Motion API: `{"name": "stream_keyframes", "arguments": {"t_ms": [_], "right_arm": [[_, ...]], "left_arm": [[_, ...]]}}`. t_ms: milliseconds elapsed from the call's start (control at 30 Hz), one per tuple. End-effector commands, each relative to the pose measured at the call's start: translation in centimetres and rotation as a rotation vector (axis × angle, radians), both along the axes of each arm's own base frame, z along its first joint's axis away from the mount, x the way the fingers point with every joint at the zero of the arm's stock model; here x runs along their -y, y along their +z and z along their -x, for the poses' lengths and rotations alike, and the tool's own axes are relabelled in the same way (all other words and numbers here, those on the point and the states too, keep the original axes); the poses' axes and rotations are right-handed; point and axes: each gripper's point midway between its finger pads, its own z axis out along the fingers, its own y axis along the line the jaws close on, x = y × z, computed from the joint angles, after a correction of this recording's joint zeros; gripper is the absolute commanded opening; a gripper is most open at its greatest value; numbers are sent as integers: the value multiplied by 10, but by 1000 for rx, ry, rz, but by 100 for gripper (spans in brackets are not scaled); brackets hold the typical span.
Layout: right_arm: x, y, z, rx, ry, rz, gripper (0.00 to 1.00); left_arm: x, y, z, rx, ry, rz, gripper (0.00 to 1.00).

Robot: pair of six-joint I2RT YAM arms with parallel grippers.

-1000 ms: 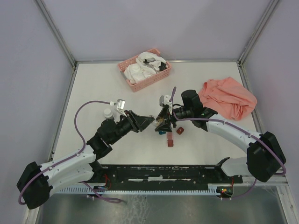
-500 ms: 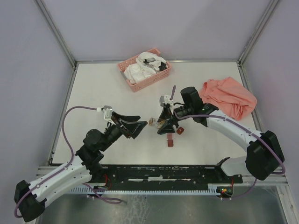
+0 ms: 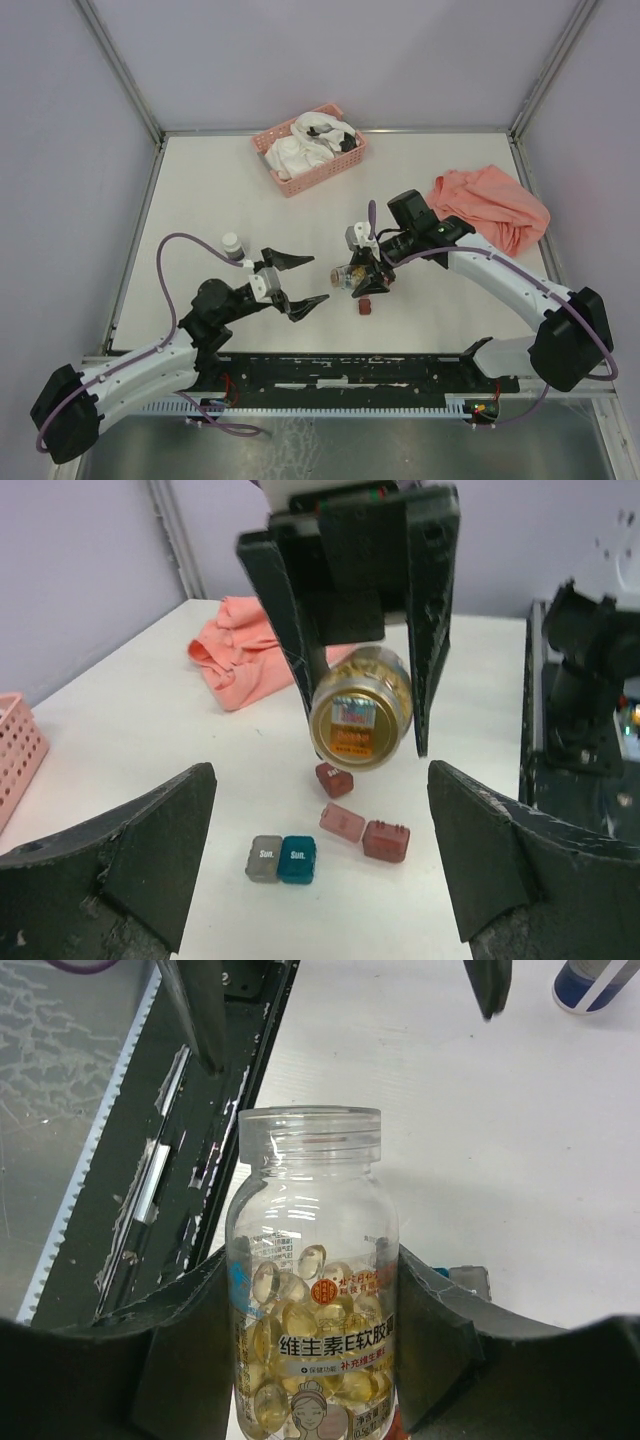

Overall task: Sort the pills into containers
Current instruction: Unscrew the lid of the pill bottle.

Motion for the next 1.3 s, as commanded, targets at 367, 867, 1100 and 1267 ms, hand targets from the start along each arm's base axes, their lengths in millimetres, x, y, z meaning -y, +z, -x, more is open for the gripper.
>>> {"name": "stream_keyframes", "arguments": {"t_ms": [367, 867, 1100, 1267], "right_arm": [[3, 21, 0, 114, 35, -42, 2], [0, 23, -2, 81, 21, -44, 2], [0, 24, -2, 76, 18, -45, 2], [0, 23, -2, 73, 16, -43, 2]], "left_arm": [[32, 29, 27, 327, -243, -27, 88], [46, 26, 9, 209, -205, -40, 66], [49, 19, 7, 196, -213, -71, 66], [50, 18, 8, 183, -224, -80, 56]]}}
